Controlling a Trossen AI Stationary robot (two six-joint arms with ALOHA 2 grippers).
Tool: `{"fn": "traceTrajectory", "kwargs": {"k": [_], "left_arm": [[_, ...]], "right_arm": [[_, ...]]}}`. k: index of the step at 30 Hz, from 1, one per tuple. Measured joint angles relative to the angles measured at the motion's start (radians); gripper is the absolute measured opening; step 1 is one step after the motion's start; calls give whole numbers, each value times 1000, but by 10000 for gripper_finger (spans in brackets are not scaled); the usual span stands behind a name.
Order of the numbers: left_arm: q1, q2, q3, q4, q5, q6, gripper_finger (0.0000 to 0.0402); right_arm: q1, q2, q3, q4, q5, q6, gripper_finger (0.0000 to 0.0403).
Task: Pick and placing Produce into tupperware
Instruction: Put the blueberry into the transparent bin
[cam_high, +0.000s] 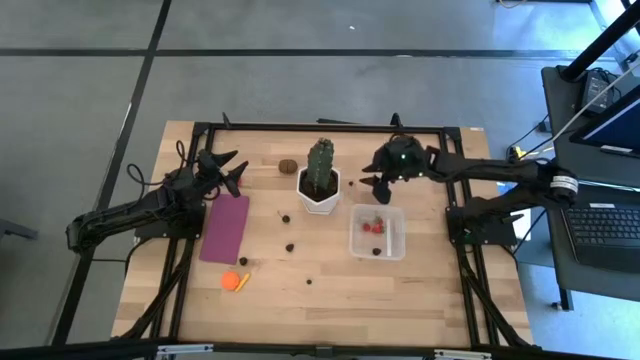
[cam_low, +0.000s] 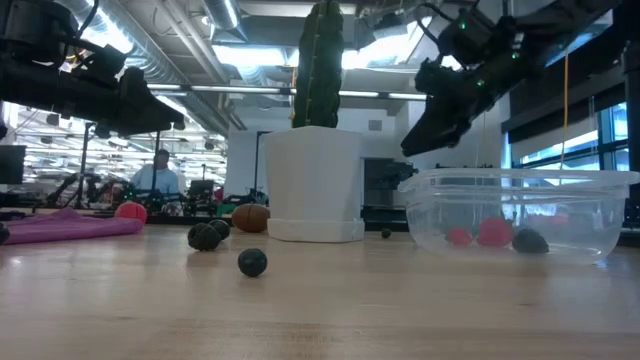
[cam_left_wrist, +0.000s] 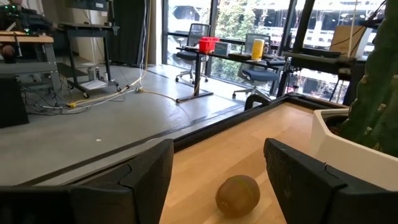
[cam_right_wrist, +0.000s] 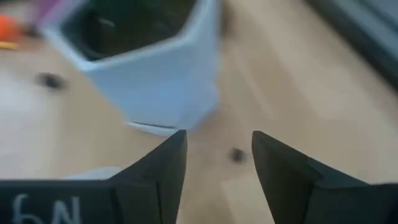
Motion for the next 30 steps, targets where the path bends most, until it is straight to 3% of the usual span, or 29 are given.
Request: {"fn": "traceTrajectory", "kwargs": {"k": [2, 10, 20, 26, 30], "left_arm": [[0, 0, 0, 0, 0, 0, 244], [0, 0, 0, 0, -1, 0, 244], [0, 0, 0, 0, -1, 1, 244], [0, 0, 0, 0, 0, 1, 244], [0, 0, 0, 0, 1, 1, 244]], "right_arm": [[-43, 7, -8, 7, -105, -21, 184], [-150, 72, -8, 54, -365, -177, 184], [-193, 208, -8, 204, -435, -252, 184], [-193, 289, -8, 378, -472, -203, 184], [-202, 316, -8, 385, -472, -202, 184]]}}
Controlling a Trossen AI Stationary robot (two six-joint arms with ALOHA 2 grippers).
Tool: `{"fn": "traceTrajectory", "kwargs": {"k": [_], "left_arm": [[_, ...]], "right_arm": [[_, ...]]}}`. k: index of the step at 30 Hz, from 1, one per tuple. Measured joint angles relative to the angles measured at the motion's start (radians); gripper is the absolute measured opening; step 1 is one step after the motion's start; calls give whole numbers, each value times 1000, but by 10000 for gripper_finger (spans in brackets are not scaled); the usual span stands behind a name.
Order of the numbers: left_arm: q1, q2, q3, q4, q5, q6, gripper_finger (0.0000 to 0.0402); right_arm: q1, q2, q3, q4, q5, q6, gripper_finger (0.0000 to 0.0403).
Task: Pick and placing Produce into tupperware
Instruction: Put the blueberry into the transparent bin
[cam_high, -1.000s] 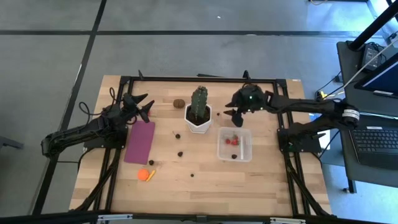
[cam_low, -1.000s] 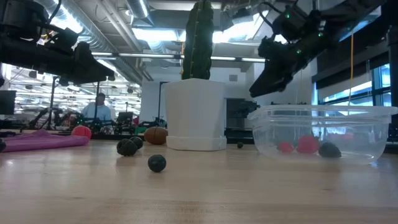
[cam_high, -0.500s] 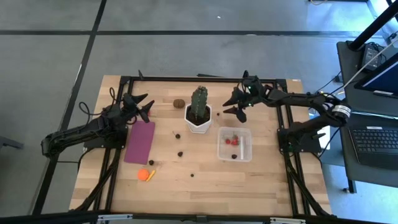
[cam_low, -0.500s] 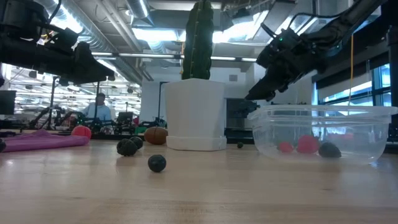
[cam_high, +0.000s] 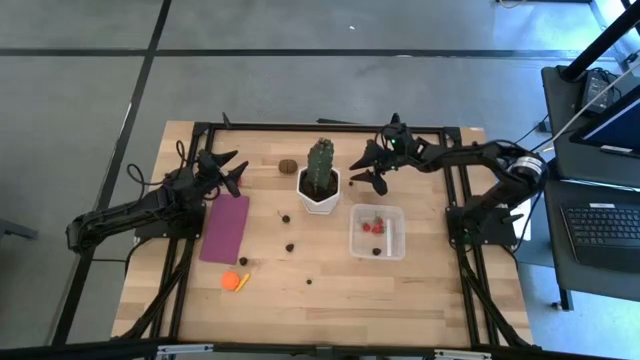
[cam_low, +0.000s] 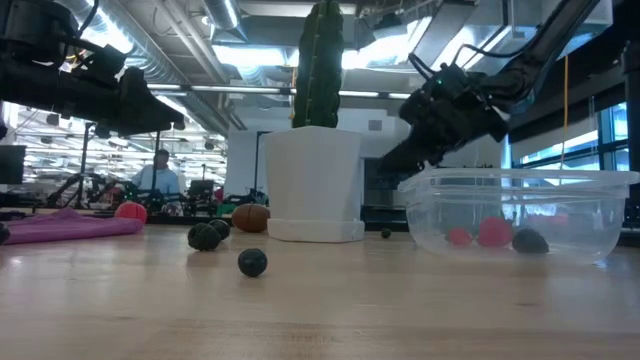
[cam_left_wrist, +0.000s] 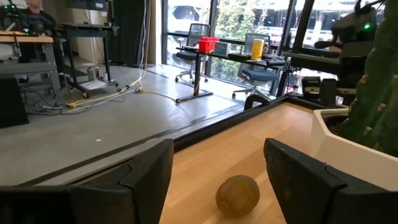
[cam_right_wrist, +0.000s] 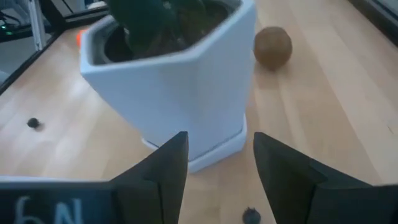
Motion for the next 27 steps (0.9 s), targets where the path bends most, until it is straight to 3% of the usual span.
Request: {"fn": "traceTrajectory", "kwargs": {"k": [9, 27], "left_arm": [[0, 0, 0, 0, 1, 0, 244], [0, 0, 0, 0, 2, 0, 244]], "right_arm": [[-5, 21, 0, -4, 0, -59, 184], [-4, 21, 0, -5, 35, -28, 184]]}}
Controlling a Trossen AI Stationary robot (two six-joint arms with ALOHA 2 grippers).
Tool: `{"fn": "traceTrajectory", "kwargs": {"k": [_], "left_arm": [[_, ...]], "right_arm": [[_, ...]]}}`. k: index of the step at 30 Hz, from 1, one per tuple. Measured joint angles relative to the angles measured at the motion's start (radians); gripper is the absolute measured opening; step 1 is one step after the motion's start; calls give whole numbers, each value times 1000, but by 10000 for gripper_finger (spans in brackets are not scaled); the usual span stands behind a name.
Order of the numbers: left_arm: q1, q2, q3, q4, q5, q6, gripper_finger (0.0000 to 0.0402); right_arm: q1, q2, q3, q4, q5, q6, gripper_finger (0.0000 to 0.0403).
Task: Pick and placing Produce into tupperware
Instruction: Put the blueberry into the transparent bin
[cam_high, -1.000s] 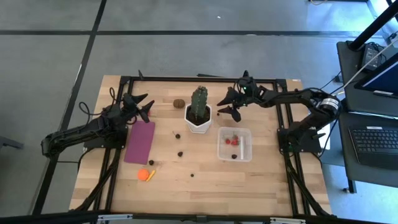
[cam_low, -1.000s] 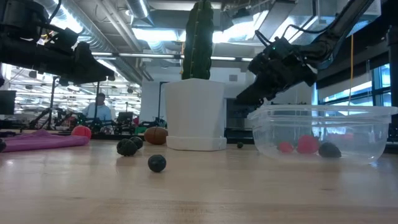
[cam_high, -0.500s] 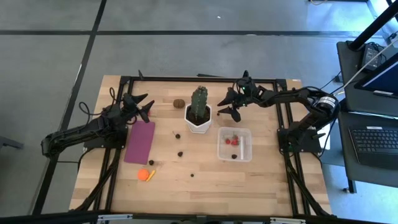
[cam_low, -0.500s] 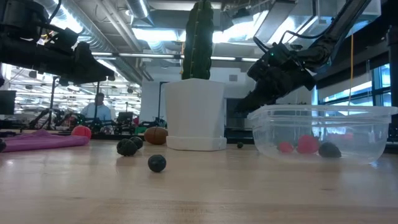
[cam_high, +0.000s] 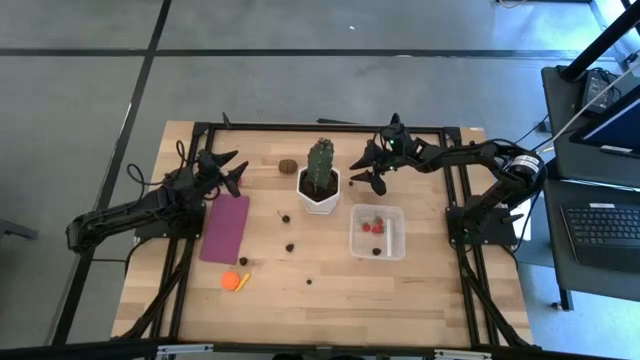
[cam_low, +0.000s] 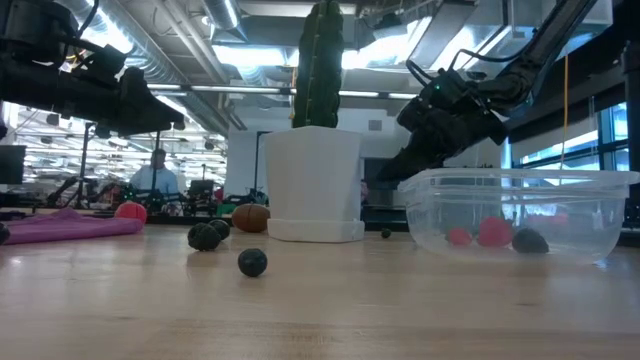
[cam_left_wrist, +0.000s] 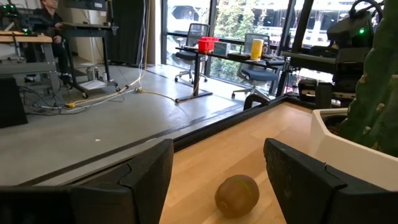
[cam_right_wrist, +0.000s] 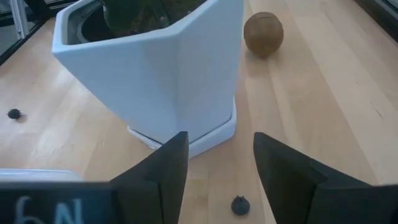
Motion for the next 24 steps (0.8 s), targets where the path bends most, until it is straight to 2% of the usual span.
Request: {"fn": "traceTrajectory", "kwargs": {"k": [10, 15, 24], "left_arm": [[0, 0, 0, 0, 0, 0, 244], [0, 0, 0, 0, 0, 0, 244], [0, 0, 0, 0, 0, -1, 244]], "right_arm": [[0, 0, 0, 9, 19, 19, 184], [2, 0, 0, 22, 19, -48, 184], [1, 0, 1, 53, 19, -56, 184]]}}
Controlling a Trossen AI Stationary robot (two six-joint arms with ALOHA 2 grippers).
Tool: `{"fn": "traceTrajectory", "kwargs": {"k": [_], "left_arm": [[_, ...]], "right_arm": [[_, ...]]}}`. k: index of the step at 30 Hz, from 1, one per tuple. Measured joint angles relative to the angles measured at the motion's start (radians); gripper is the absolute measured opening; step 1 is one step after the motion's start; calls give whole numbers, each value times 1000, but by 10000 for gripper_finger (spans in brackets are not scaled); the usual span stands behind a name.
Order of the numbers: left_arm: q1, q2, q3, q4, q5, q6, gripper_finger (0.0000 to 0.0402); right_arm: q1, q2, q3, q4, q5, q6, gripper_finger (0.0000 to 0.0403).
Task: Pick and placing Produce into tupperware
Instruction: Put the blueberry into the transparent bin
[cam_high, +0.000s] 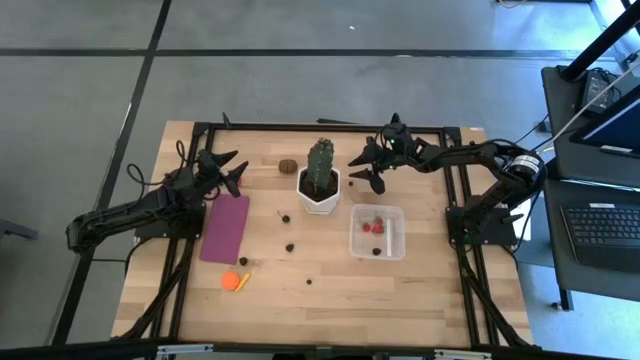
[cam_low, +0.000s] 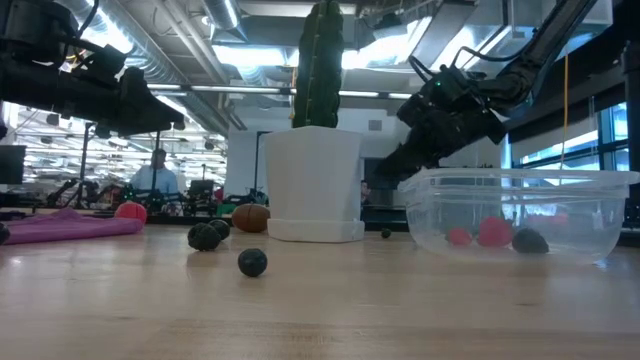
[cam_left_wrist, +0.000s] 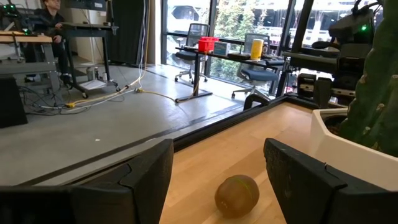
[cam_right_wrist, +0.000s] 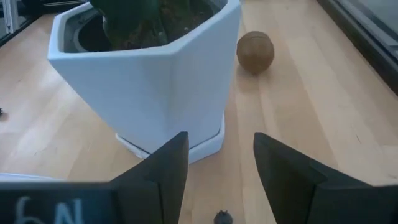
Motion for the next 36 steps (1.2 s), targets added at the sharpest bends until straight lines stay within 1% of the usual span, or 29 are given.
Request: {"fn": "traceTrajectory", "kwargs": {"k": [2, 6, 8, 10, 13, 16, 19, 22, 27, 30, 36], "left_arm": [[0, 0, 0, 0, 0, -6, 244], [0, 0, 0, 0, 0, -8, 244], [0, 0, 0, 0, 0, -8, 244], [0, 0, 0, 0, 0, -8, 244], [0, 0, 0, 0, 0, -8, 244], [0, 0, 0, 0, 0, -8, 244], [0, 0, 0, 0, 0, -8, 244], [0, 0, 0, 0, 0, -8, 244], [0, 0, 0, 0, 0, -8, 244], [0, 0, 0, 0, 0, -8, 244], [0, 0, 0, 0, 0, -8, 244]], "right_arm": [[-2, 0, -18, 47, -1, -1, 184], [-3, -1, -127, 279, 3, 29, 184], [-3, -1, -174, 392, 28, 52, 184], [-8, -1, -207, 432, 60, 55, 184], [-24, -1, -226, 426, 94, 56, 184], [-40, -1, -238, 424, 102, 57, 184], [-45, -1, -238, 426, 137, 99, 184], [-45, -1, -238, 416, 134, 152, 184], [-45, -1, -238, 327, 118, 158, 184], [-45, -1, -238, 318, 139, 168, 184], [-45, 0, -214, 299, 140, 138, 184]]}}
